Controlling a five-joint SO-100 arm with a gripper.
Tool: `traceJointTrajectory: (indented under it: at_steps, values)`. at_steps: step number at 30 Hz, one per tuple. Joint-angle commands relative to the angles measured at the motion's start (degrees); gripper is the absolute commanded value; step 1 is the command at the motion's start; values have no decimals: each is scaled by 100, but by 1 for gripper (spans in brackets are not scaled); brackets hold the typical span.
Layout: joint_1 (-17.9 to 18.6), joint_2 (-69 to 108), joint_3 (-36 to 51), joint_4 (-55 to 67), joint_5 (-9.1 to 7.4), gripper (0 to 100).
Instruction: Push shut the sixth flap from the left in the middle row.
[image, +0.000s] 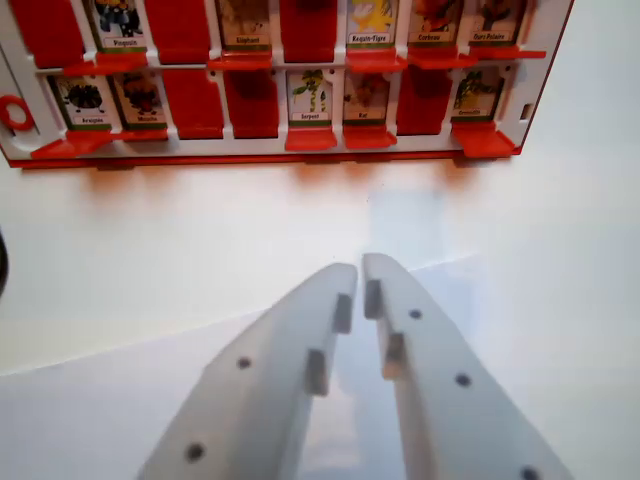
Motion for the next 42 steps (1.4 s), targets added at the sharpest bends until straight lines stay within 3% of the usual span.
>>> traceJointTrajectory:
  at_steps: [1,7,18,42]
  values:
    - [88,-352,-35,-580,-88,0]
    - [149,-1046,202,-1397,-18,0]
    - [378,-2101,861,-2892,-141,0]
    - [615,-4157,756,-4729,-299,0]
